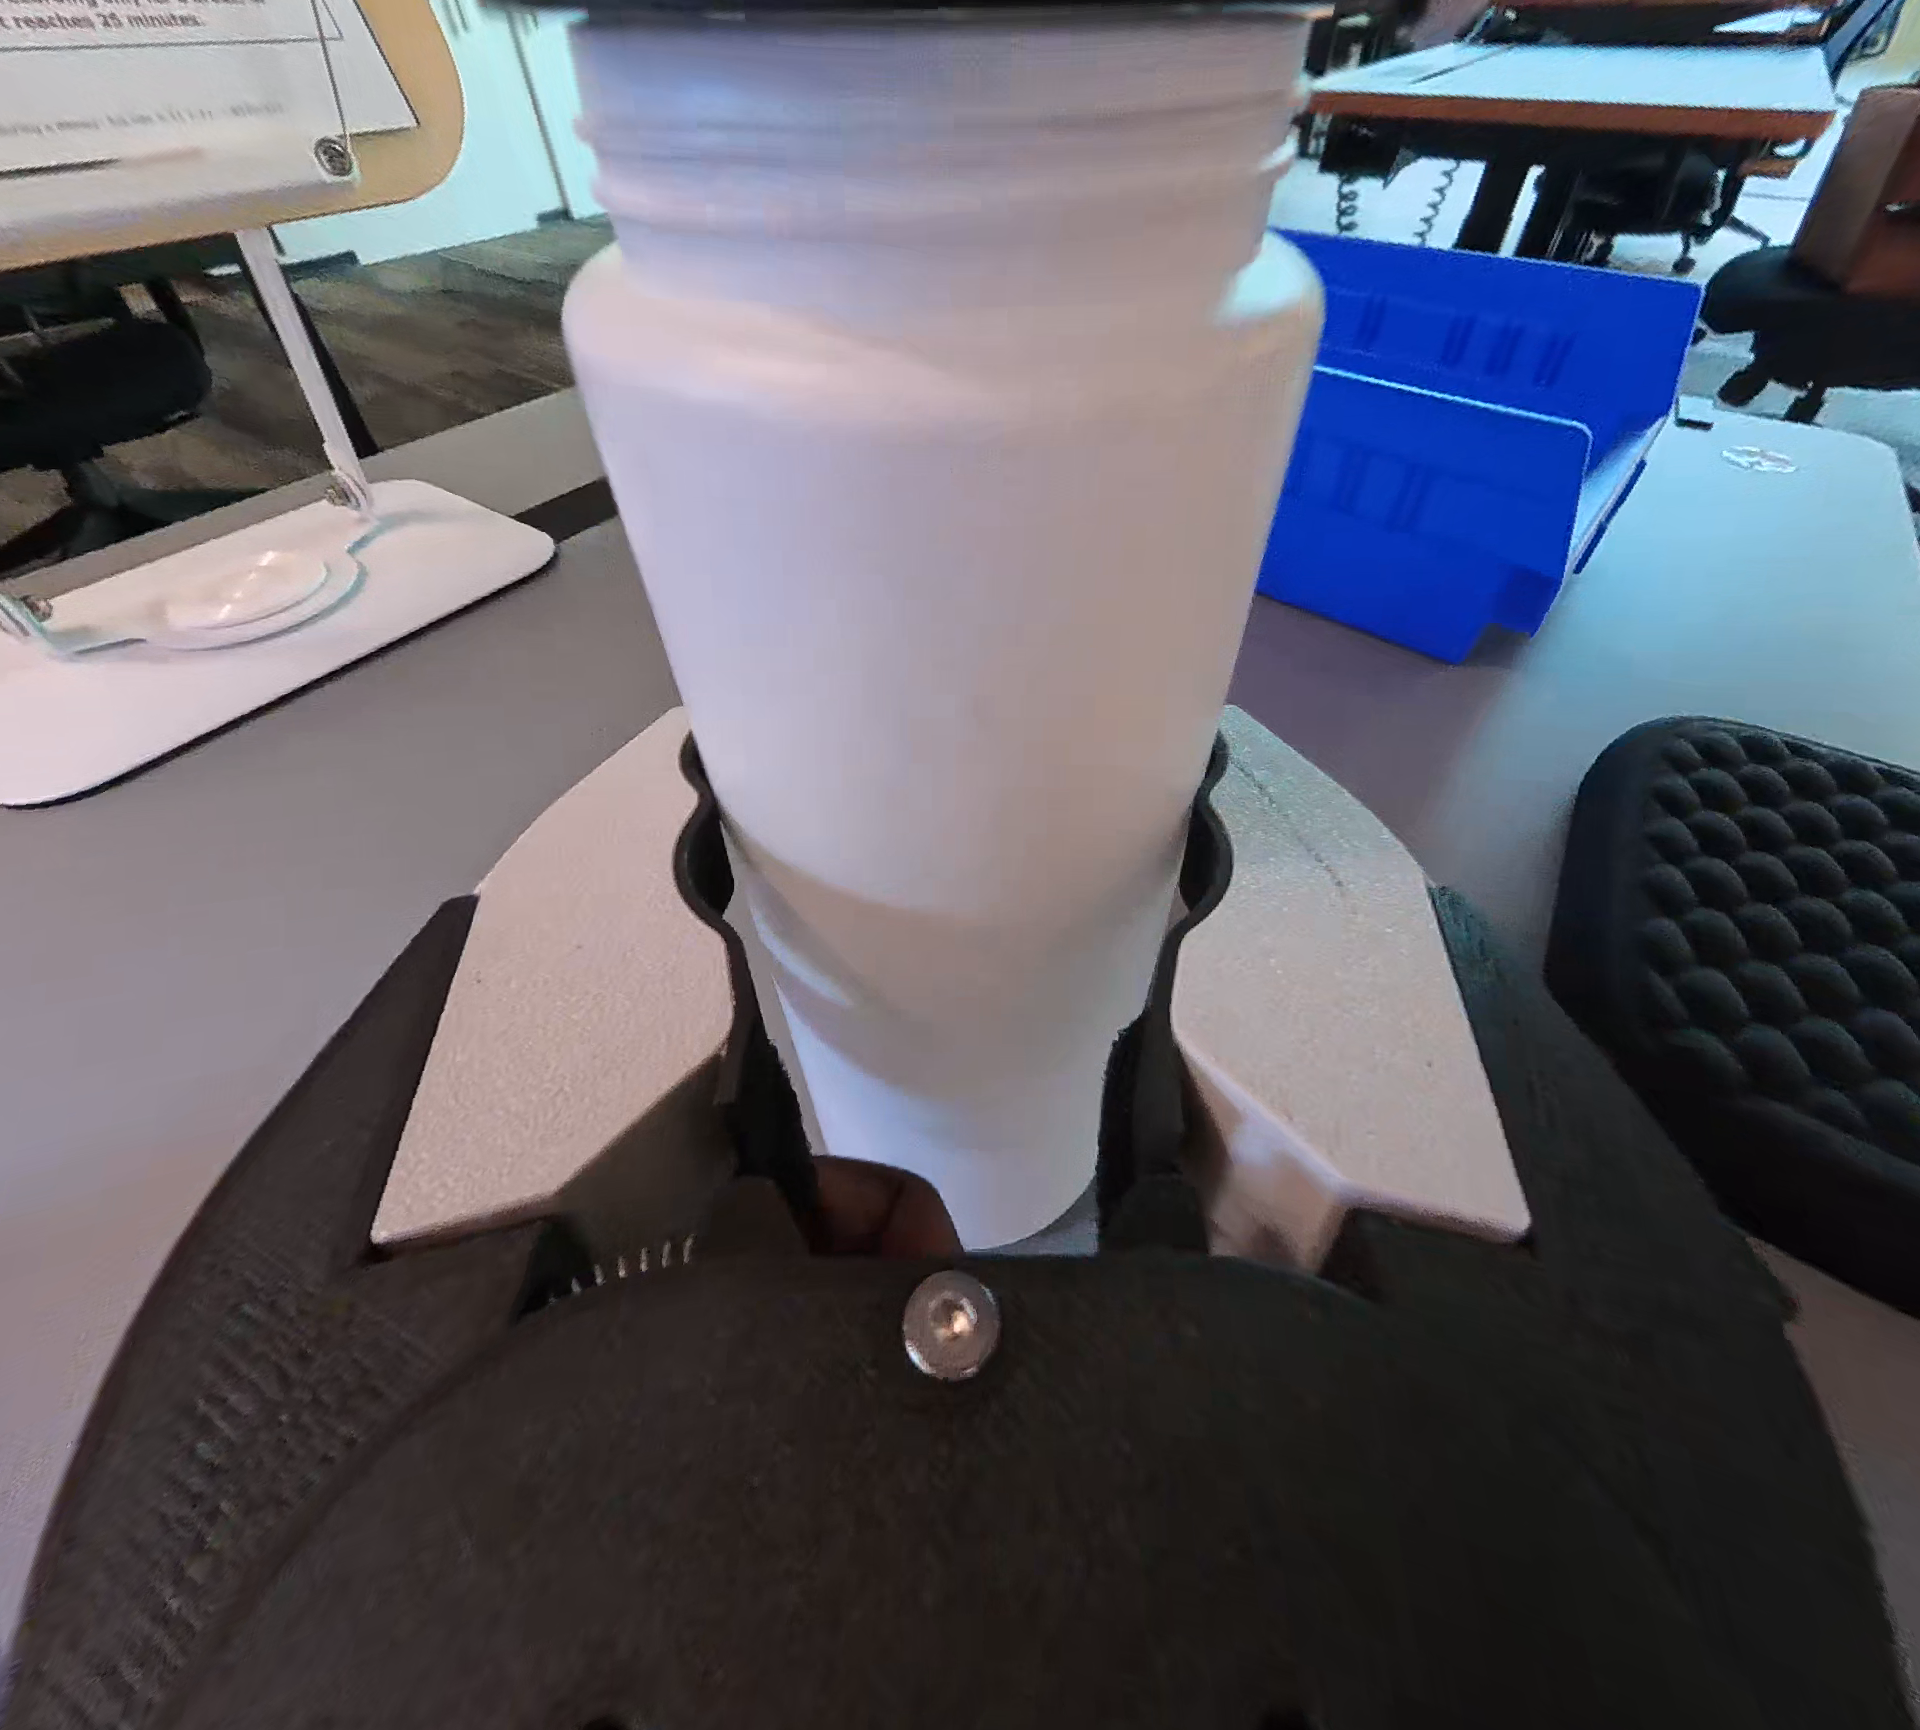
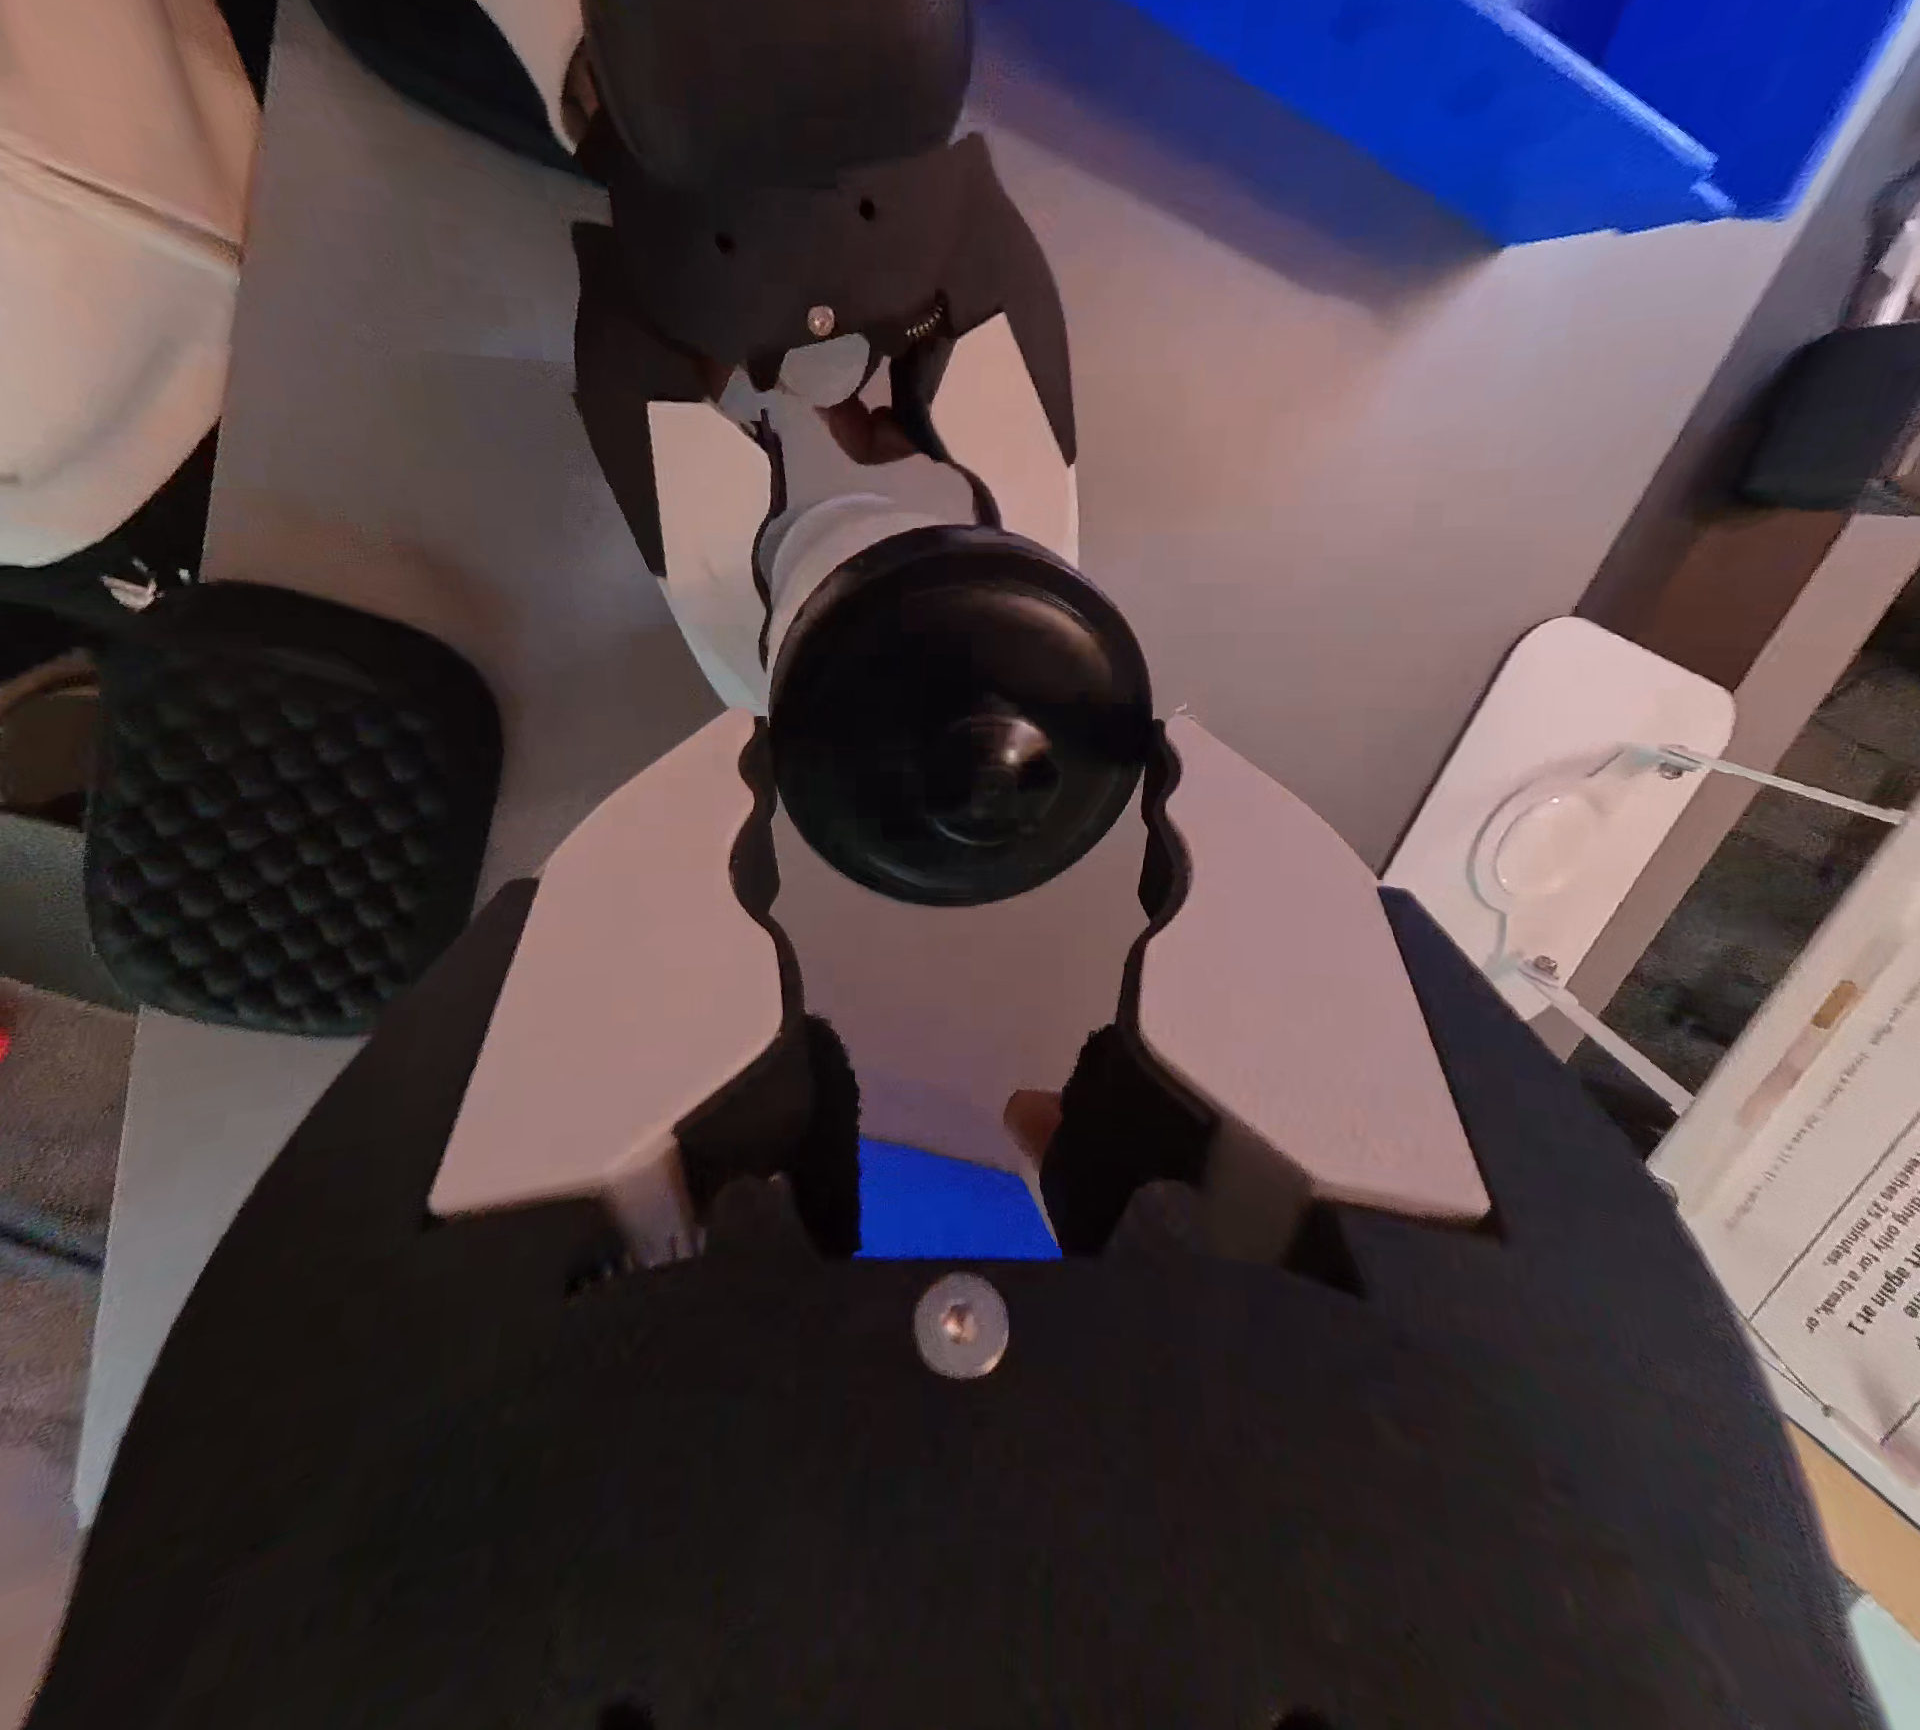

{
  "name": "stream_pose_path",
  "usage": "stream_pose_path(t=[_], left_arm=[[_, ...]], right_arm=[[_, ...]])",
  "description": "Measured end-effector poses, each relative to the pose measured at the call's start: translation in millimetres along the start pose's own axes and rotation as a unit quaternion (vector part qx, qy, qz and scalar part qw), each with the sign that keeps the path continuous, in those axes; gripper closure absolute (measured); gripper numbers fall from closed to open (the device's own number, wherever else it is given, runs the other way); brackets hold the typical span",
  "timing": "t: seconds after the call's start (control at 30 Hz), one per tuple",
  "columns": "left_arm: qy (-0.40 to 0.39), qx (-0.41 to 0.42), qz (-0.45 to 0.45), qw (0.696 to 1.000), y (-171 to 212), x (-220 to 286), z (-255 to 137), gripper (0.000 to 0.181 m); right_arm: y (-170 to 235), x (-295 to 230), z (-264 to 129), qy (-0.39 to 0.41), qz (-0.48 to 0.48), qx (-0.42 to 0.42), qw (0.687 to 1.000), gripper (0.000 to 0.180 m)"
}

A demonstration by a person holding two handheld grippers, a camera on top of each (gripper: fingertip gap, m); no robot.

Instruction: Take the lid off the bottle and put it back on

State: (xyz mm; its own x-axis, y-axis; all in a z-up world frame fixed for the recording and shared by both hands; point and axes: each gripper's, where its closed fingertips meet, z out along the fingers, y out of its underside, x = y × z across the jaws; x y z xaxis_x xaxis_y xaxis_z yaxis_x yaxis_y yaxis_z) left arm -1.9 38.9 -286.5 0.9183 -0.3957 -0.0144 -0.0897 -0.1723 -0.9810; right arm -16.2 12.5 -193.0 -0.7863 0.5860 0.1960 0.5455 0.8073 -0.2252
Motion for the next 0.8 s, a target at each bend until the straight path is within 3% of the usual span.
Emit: stream_pose_path(t=[0.1,0.37,0.53,0.73,0.8], left_arm=[[0.011,-0.001,0.002,1.0,0,1,-1,0.094],[0.014,0.011,0.002,1.0,0,2,-2,0.095],[0.004,0.013,-0.001,1.0,0,3,0,0.095],[0.002,0.013,0.0,1.0,0,2,1,0.095],[0.007,0.013,0.004,1.0,0,4,0,0.095]], right_arm=[[8,-1,5,-0.007,0.004,-0.042,0.999,0.111],[6,-3,6,-0.009,0.016,-0.009,1.0,0.111],[11,-4,10,0.02,0.057,-0.107,0.992,0.11],[13,-3,10,0.047,0.224,-0.095,0.969,0.11],[10,-5,10,0.053,0.222,-0.094,0.969,0.11]])
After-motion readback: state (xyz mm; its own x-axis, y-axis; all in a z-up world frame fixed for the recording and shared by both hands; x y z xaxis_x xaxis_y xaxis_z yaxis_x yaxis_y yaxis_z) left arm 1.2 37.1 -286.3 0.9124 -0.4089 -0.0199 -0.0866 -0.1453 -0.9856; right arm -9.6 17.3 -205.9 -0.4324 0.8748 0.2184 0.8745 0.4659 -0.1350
